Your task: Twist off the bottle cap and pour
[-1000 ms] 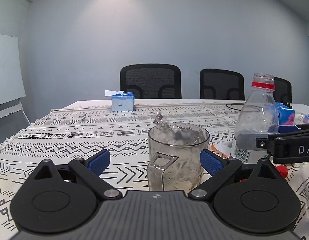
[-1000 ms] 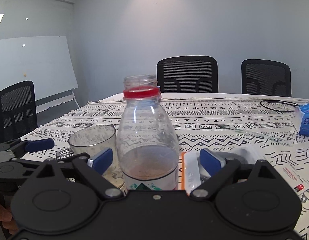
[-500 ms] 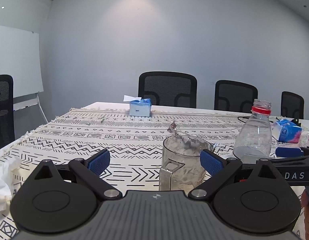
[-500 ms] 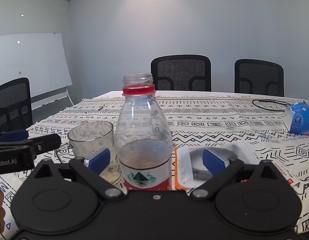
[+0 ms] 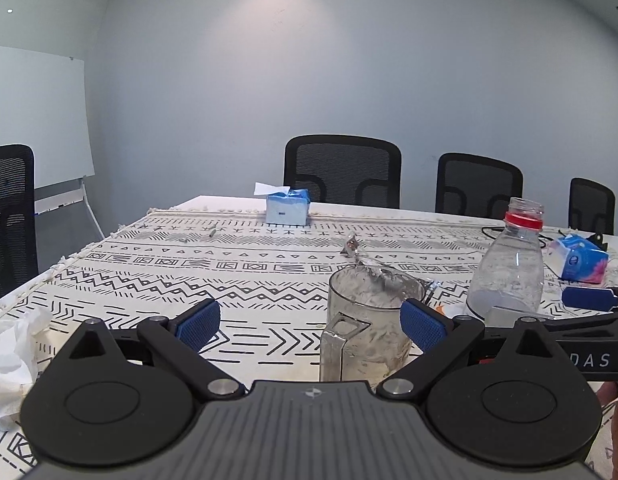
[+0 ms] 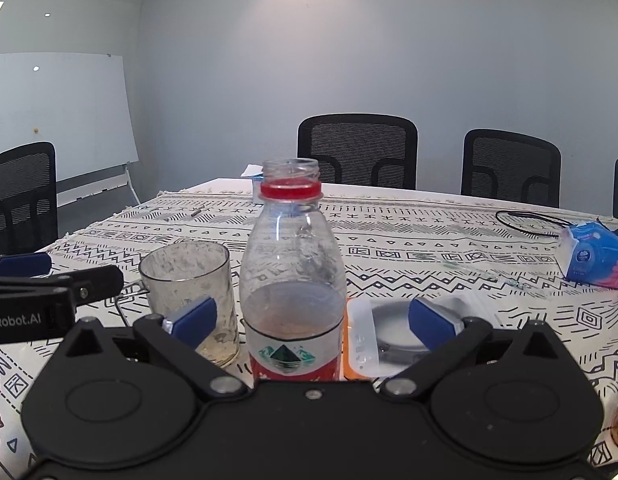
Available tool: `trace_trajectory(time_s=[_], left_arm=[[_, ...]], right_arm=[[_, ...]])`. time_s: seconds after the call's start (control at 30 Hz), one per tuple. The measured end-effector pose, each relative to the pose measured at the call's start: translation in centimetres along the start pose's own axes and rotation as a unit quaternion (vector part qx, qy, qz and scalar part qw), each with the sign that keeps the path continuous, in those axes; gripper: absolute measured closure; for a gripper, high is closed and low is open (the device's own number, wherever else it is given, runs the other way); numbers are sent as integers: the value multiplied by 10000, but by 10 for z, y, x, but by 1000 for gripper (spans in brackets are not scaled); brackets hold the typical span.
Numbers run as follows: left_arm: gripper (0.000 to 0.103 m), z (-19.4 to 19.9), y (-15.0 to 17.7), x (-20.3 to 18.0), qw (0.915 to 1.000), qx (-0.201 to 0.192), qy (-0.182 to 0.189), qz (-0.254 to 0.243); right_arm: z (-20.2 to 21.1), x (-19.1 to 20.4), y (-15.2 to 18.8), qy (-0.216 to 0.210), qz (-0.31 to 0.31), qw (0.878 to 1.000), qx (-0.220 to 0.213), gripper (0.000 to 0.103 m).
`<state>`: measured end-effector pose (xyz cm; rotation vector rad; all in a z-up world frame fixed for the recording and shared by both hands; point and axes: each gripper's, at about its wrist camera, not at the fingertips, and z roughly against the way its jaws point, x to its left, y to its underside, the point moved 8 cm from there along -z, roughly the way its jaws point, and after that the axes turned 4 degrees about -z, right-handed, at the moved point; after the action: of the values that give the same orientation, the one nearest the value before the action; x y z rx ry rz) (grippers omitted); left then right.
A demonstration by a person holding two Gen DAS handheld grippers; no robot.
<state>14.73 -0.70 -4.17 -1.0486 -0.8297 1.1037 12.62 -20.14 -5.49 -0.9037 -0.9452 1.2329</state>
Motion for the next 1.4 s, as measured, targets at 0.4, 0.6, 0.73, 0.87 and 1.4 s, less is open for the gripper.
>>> trace_trajectory(time_s=[0.4,0.6,0.73,0.87,1.4], left_arm=[[5,1,0,-1,10000,57,8,-24],[5,0,1,-3,10000,97,-4,-19],[5,1,2,-4,9999,121,-10,-32],[5,2,3,-4,9998,209,4,0],[5,14,1,-9,9996,268,70,-10]], right_arm=[[-3,0,4,-74,-98,9996,237,0],[0,0,2,-111,-144,9996,224,0],[1,0,1,-77,-142,9996,227,0],[3,0,2,-28,-137,9994,319,0],[12,4,4,107,-96,9986,516,0]])
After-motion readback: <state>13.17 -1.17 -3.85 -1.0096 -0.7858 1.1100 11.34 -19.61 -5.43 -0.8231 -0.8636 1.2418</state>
